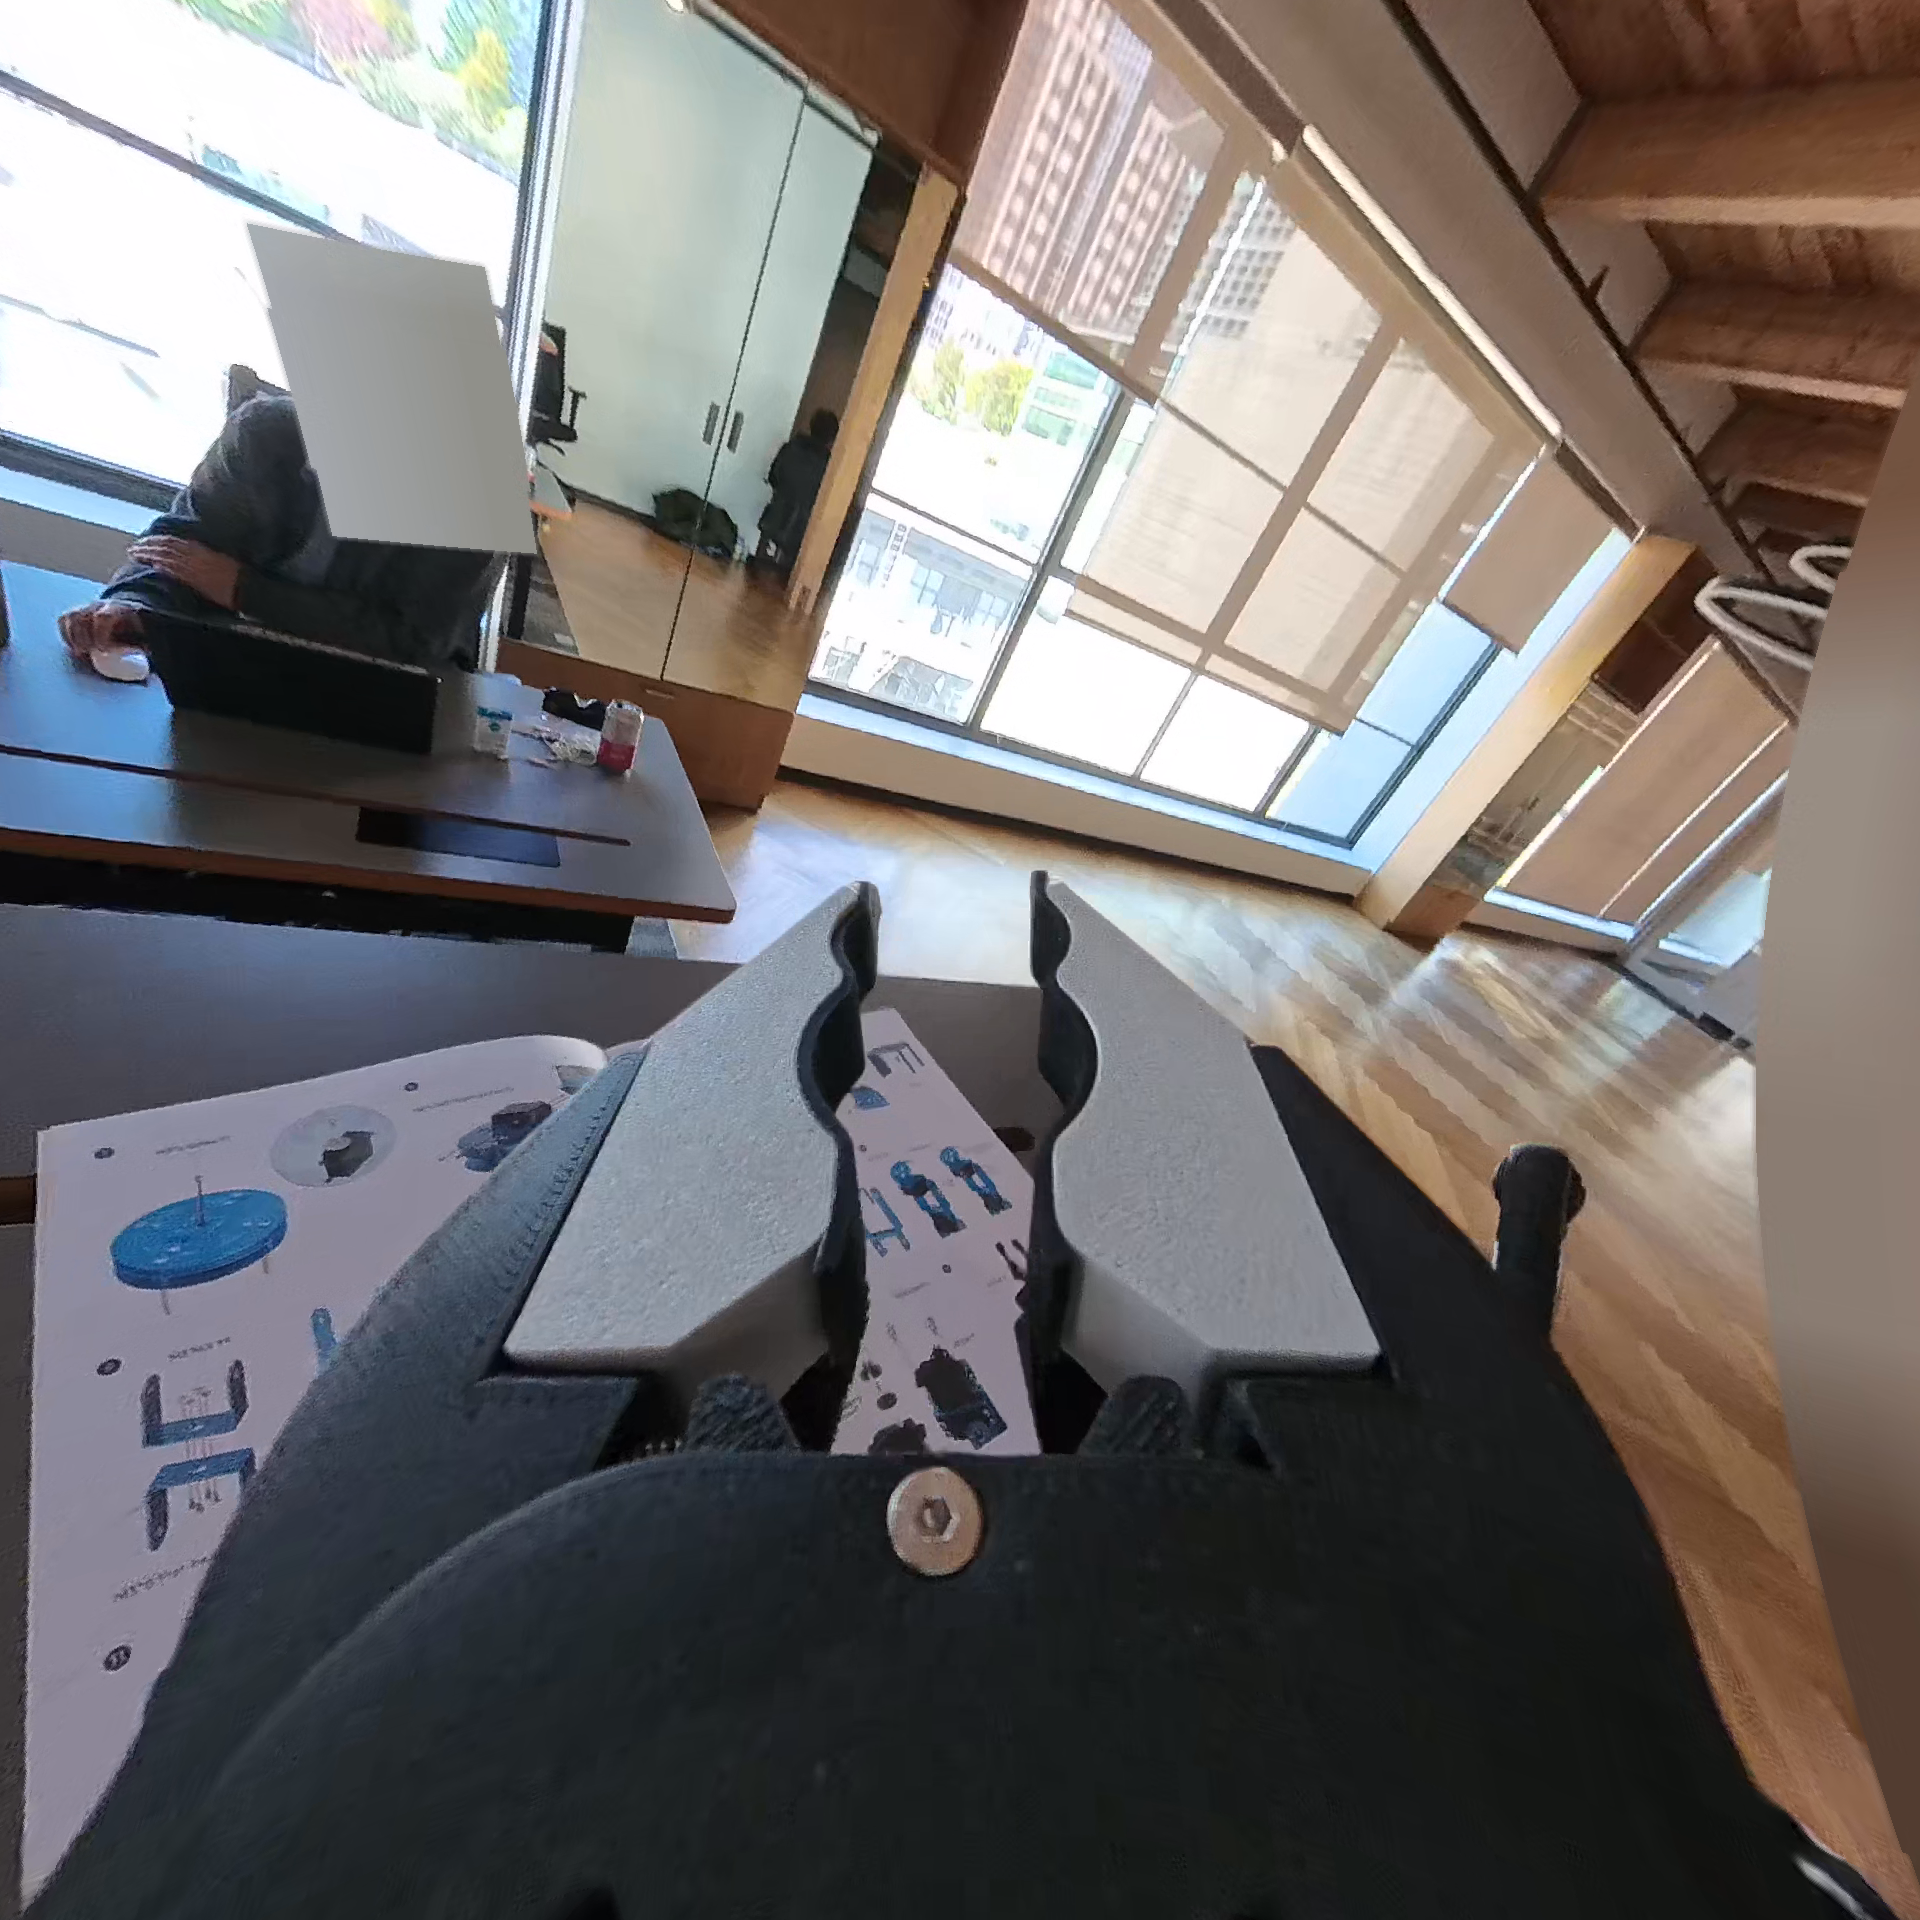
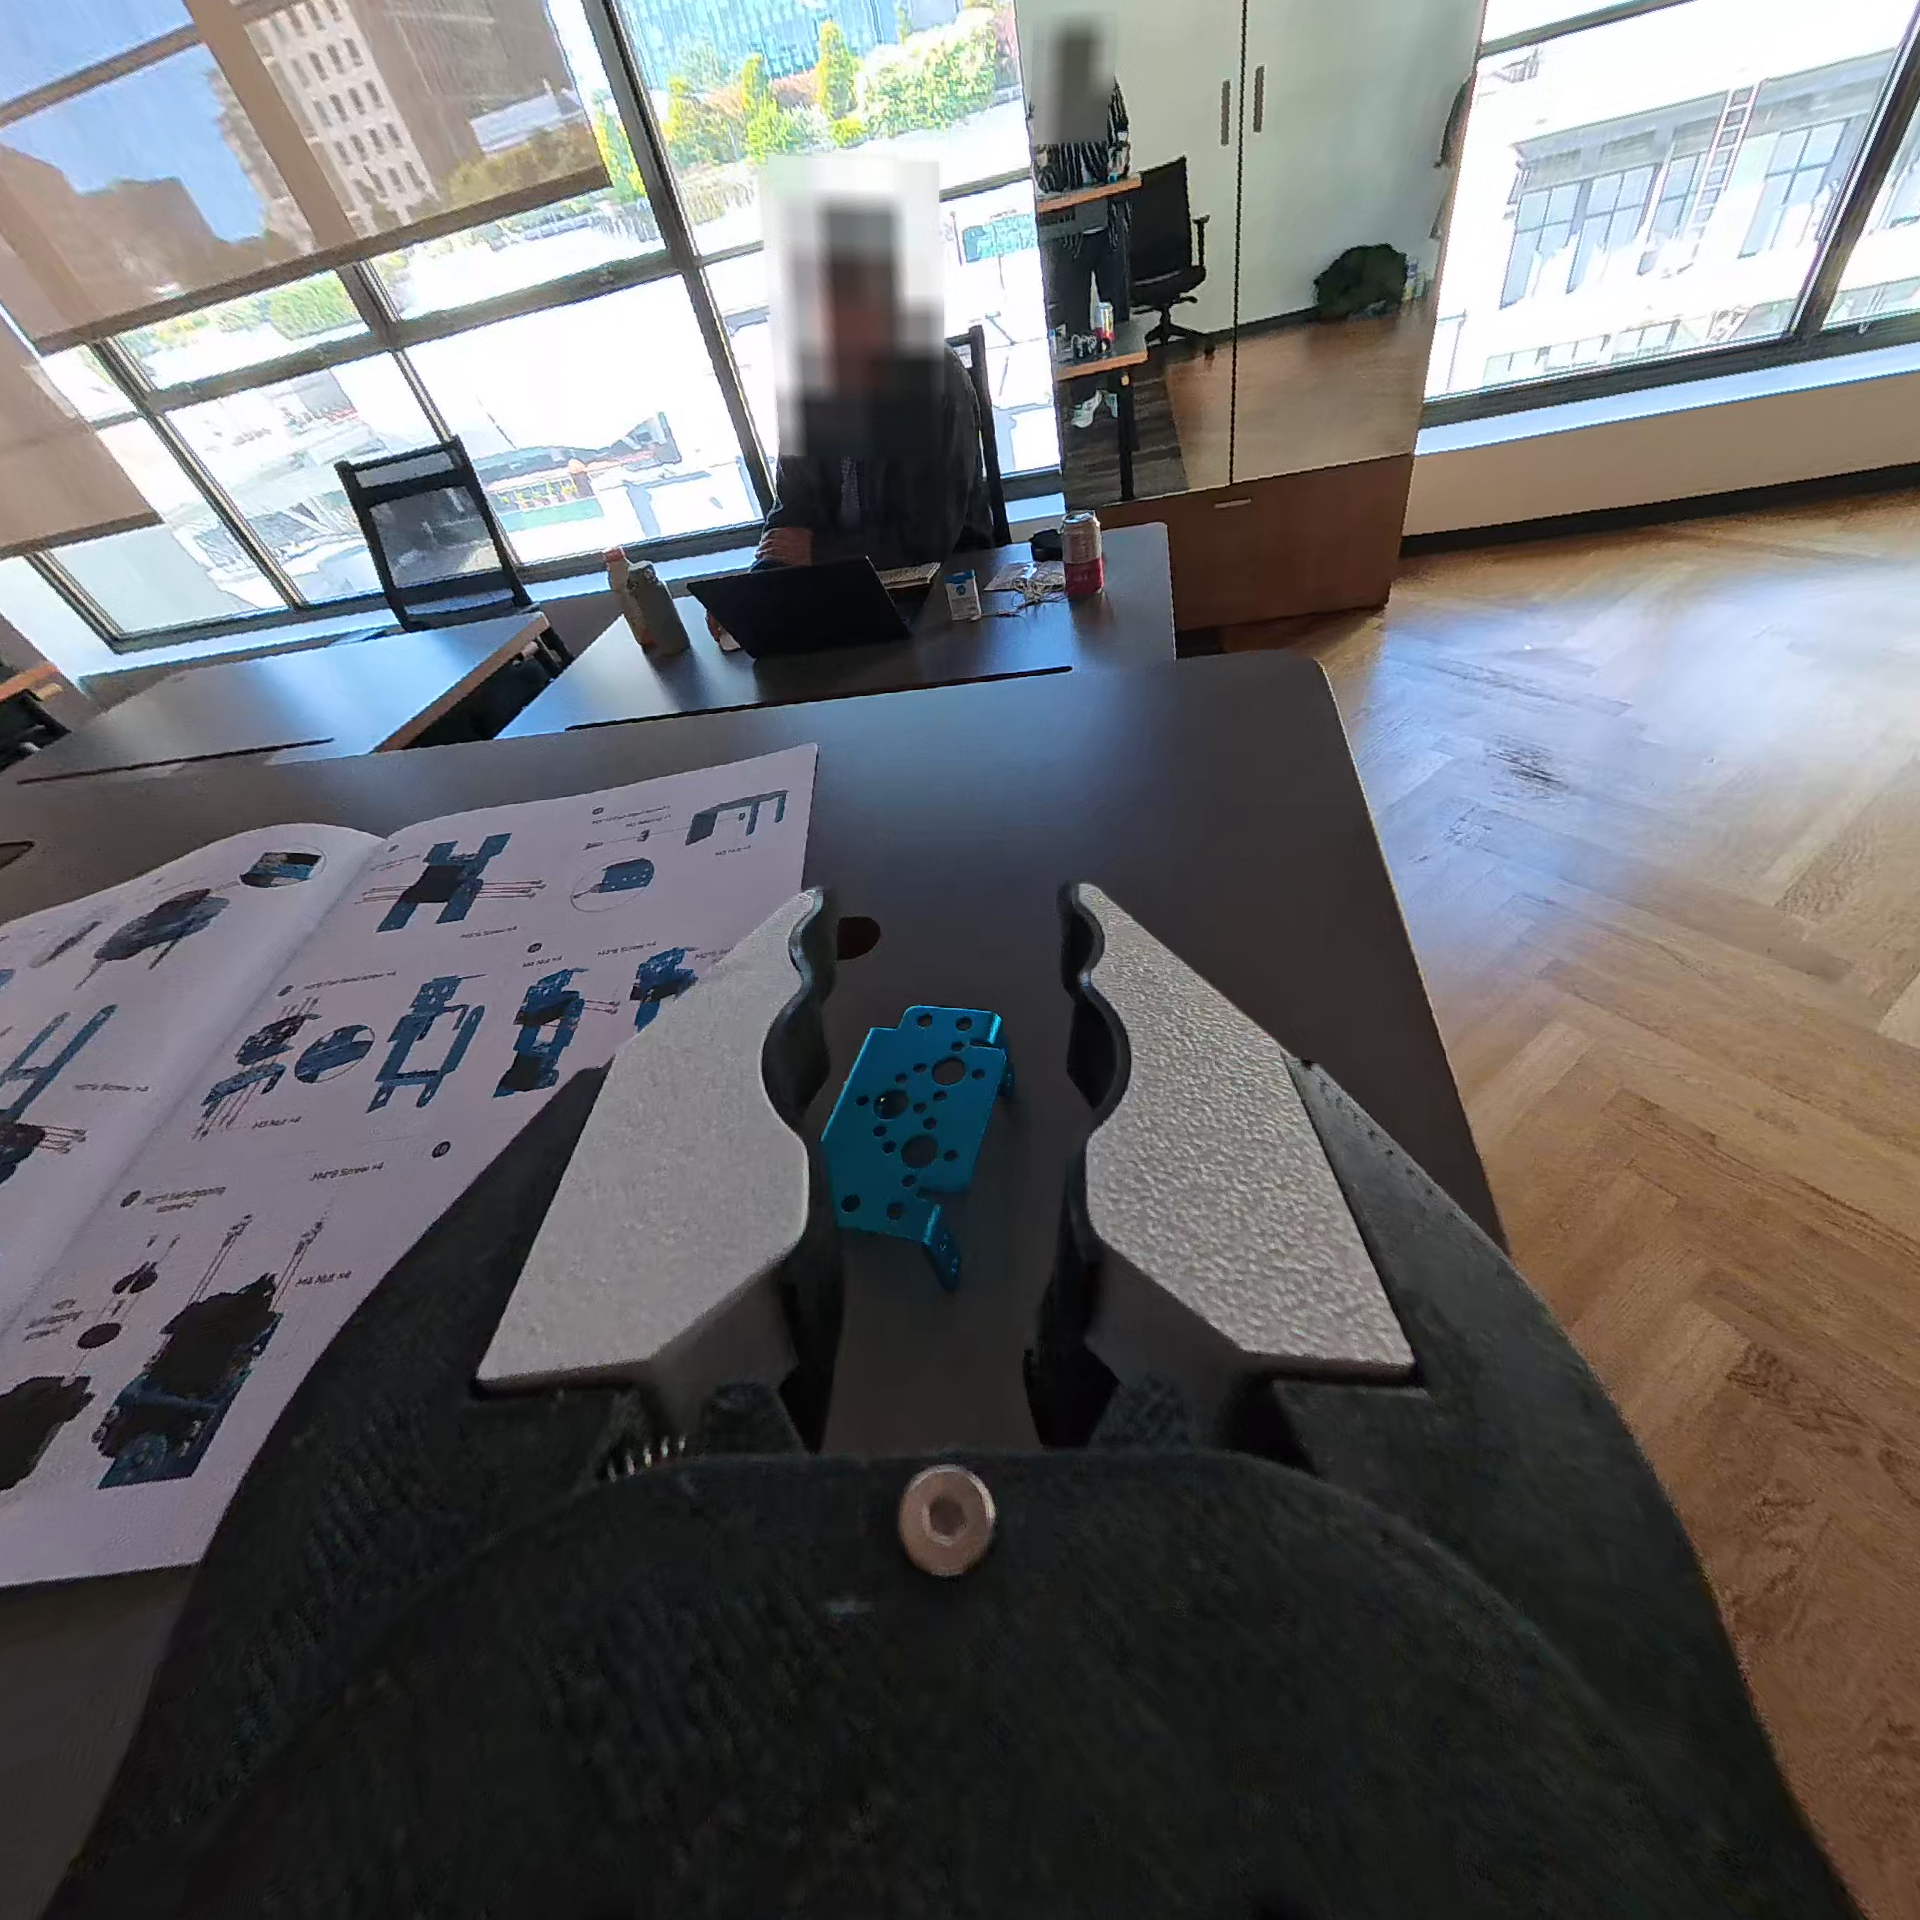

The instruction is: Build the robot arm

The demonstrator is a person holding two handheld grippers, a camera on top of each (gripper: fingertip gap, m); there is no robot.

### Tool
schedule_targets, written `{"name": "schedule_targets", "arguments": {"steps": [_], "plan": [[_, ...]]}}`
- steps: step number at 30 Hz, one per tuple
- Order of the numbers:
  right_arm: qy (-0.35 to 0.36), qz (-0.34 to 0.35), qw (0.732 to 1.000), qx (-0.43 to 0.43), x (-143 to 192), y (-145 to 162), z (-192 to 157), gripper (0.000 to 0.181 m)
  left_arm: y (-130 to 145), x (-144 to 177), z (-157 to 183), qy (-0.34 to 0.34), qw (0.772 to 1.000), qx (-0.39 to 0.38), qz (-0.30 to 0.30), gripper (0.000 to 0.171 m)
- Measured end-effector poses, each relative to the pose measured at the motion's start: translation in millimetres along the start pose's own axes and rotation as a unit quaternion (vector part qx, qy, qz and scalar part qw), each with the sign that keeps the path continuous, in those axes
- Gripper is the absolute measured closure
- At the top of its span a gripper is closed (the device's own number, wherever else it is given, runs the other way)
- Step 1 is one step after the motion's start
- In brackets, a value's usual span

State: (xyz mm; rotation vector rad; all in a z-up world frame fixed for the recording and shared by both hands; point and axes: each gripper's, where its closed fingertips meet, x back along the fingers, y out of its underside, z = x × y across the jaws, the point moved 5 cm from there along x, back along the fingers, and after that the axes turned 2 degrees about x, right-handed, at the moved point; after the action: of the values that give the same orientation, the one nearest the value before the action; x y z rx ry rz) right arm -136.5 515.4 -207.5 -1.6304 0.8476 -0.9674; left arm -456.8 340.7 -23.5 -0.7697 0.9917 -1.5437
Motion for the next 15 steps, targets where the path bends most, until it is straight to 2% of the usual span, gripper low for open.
{"name": "schedule_targets", "arguments": {"steps": [3, 8, 15], "plan": [[-0.013, -0.015, 1.0, -0.022, 0, 2, 4, 0.142, -3, 3, 0, 0.012, 1.0, 0.013, 0.013, 0.145], [-0.061, -0.083, 0.993, -0.049, -3, 10, 16, 0.144, -1, 1, 0, 0.019, 1.0, 0.013, 0.003, 0.146], [-0.12, -0.136, 0.976, -0.116, -7, 20, 13, 0.146, -1, 0, 4, 0.03, 0.999, 0.013, 0.002, 0.147]]}}
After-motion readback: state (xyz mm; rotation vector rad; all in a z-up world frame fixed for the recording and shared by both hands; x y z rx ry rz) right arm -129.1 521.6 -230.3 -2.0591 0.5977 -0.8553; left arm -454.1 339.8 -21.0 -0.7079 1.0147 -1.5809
